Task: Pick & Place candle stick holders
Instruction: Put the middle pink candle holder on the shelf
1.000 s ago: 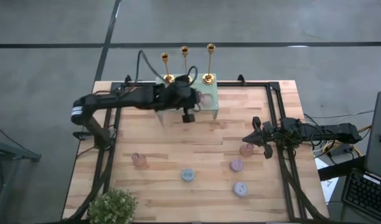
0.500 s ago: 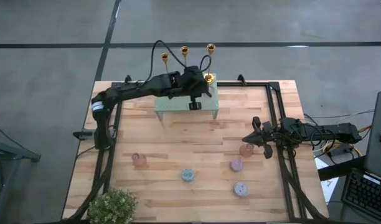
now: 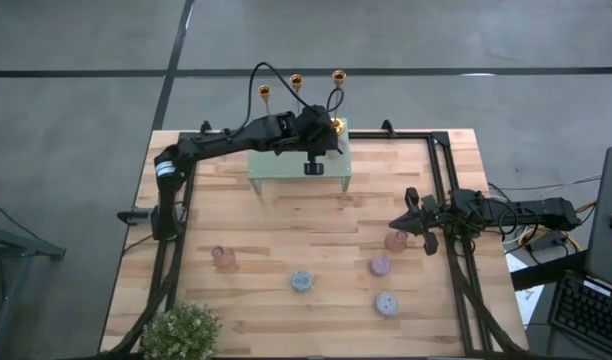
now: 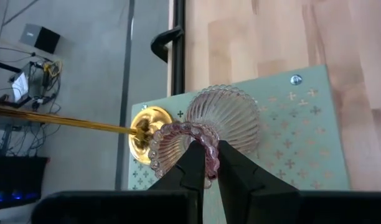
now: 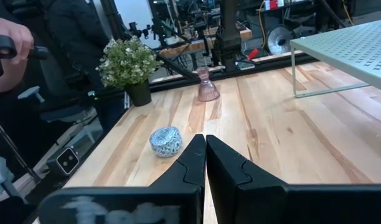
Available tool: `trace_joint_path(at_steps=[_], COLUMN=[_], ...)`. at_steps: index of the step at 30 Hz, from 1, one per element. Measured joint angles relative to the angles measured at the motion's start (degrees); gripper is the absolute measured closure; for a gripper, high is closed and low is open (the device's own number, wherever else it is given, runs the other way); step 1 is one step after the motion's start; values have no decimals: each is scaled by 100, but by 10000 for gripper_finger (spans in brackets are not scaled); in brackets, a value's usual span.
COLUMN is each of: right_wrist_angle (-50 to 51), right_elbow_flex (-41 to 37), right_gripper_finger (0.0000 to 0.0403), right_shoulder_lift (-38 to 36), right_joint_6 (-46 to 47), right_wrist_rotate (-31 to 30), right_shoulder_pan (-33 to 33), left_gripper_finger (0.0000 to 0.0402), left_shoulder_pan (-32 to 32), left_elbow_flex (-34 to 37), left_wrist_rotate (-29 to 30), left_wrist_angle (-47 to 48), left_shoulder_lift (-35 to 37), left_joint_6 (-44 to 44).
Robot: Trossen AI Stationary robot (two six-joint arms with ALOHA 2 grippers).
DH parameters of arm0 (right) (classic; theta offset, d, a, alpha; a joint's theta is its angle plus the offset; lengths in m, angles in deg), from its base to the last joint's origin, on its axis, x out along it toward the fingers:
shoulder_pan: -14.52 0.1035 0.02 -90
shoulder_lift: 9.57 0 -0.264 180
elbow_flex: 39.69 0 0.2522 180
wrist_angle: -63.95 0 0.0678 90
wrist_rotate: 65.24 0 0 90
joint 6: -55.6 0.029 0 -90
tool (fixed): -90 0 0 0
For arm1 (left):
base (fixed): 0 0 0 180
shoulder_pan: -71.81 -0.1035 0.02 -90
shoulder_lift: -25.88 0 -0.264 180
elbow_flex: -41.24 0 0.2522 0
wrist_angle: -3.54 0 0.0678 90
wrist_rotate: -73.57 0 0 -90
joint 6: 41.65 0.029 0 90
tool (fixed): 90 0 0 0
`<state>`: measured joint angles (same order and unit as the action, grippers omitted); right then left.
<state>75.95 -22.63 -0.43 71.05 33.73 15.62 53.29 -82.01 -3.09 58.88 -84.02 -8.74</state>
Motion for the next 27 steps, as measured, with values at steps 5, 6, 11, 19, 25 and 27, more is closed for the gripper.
trace_joint_path(at_steps=[5,6,11,19,25,27], right_wrist_angle=[-1,0,-1,0,-1,0], right_elbow_flex=[0,0,0,0,1,1], right_gripper_finger=[394,394,394,394,394,394], right_shoulder_lift=[-1,-1,0,0,0,1], right_joint_6=[0,-1,1,0,-1,-1], right_wrist_rotate=[0,-2,-1,1,1,-1], right_shoulder_pan=[0,0,0,0,0,0], left_gripper_finger=[371,371,371,371,352,344], left_shoulder_pan=[-4,-7,-26,-39,-48,-50], left_elbow_flex=[0,0,0,0,0,0], left_wrist_rotate=[5,6,62,91,184,216], left_wrist_angle=[65,48,-2,-132,-109,-106], left_shoulder_lift=[-3,-3,-7,-70,-71,-71], left_joint_6=[47,45,45,31,8,-17])
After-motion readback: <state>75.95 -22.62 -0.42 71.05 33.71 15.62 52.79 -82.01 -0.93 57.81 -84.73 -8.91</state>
